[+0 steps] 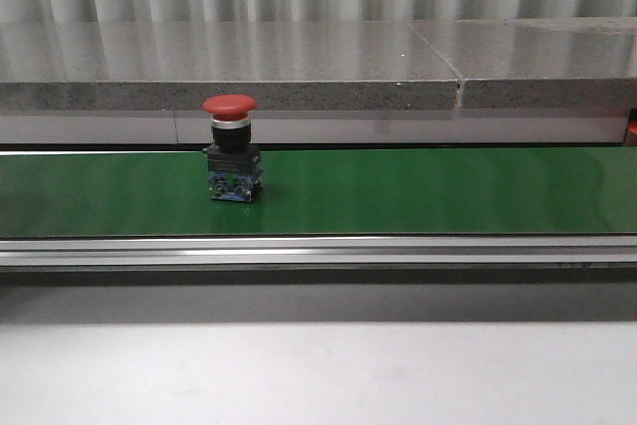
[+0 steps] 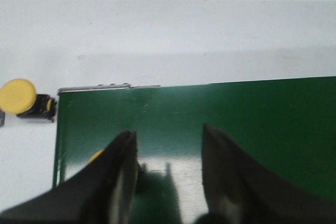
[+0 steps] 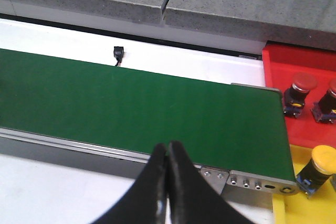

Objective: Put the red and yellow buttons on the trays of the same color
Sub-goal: 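Lower the yellow button onto the belt and open the left gripper, then move the right gripper above the red button arriving on the belt, then lower the right gripper and grasp the red button's base, then carry the red button into the red tray and open the right gripper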

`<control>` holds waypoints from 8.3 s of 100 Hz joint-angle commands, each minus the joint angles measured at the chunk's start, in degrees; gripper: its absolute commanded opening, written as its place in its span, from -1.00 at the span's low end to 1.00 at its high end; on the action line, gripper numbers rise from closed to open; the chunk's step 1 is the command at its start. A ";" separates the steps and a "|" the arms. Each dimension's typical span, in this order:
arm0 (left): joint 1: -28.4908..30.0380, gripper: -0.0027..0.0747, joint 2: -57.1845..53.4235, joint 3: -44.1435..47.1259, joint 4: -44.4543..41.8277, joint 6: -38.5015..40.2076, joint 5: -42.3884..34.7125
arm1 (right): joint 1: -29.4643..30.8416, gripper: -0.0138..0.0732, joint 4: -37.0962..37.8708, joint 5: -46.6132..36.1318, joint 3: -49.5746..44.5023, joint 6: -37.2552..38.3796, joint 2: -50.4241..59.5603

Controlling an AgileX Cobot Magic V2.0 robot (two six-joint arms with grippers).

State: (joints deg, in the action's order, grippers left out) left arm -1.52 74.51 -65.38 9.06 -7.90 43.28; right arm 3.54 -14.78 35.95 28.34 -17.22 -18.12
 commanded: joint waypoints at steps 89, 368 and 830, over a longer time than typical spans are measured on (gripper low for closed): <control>-12.67 -0.98 -38.89 22.75 2.25 -0.42 -7.19 | -0.09 -0.84 -0.37 -3.74 1.50 -0.30 -0.40; -12.67 -0.98 -54.70 31.68 3.28 -0.42 -3.72 | -15.38 -0.04 -6.04 12.75 48.79 -3.72 -77.49; -12.67 -0.98 -54.70 31.68 3.28 -0.42 -3.72 | 13.09 0.51 -14.28 -4.33 27.50 -1.13 -53.39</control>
State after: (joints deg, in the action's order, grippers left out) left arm -13.69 19.48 -32.29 11.11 -8.52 43.29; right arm 18.74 -28.69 31.48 55.16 -17.47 -75.46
